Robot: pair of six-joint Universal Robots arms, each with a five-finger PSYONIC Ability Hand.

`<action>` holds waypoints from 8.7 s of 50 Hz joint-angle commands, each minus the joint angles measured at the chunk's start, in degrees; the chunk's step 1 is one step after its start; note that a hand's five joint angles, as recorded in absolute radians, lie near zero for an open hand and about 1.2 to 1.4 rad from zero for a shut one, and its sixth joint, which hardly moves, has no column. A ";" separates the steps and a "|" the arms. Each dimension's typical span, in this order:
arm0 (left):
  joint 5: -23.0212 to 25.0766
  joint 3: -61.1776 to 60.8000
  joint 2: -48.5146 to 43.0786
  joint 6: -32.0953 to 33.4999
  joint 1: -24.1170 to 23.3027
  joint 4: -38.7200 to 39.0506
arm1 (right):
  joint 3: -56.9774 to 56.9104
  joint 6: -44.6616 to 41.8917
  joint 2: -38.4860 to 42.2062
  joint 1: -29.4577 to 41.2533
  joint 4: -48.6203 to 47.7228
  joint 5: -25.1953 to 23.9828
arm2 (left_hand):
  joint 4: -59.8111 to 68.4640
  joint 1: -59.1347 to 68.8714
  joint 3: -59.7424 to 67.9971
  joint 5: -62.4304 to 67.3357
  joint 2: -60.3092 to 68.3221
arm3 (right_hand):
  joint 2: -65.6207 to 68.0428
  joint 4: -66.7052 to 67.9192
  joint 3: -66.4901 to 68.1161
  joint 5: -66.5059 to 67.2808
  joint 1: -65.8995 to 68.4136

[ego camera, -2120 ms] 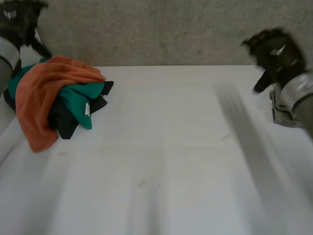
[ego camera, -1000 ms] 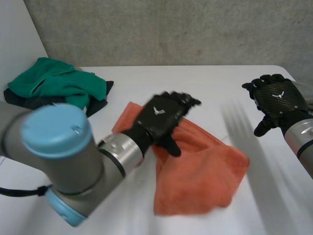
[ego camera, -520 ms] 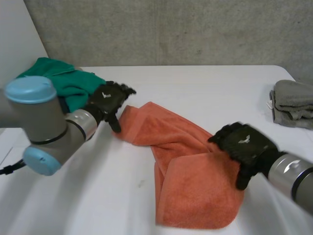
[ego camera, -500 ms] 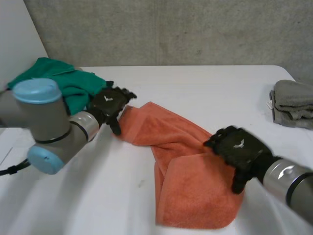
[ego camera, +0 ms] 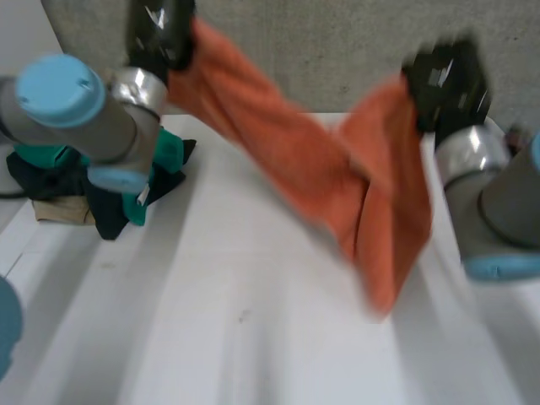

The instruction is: Fold the laundry.

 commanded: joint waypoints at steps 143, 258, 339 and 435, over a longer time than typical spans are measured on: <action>2.06 -15.06 18.22 -8.59 3.65 14.28 | -37.59 15.76 7.14 -0.49 14.86 -3.60 | 11.48 14.79 11.94 14.87 11.84 | 12.80 11.55 12.24 15.29 16.26; 9.27 -25.05 14.64 7.32 8.31 -29.50 | -36.94 -4.73 12.84 -17.20 55.42 -5.29 | 11.48 14.79 11.94 14.87 11.84 | 12.80 11.55 12.24 15.29 16.26; -0.48 -35.39 7.34 27.45 4.09 -20.54 | -15.42 -18.43 23.12 -17.90 23.07 -7.22 | 11.48 14.79 11.94 14.87 11.84 | 12.80 11.55 12.24 15.29 16.26; 1.09 -26.80 1.11 29.29 5.84 -7.88 | -25.95 -24.23 34.01 -17.55 15.24 -8.27 | 11.48 14.79 11.94 14.87 11.84 | 12.80 11.55 12.24 15.29 16.26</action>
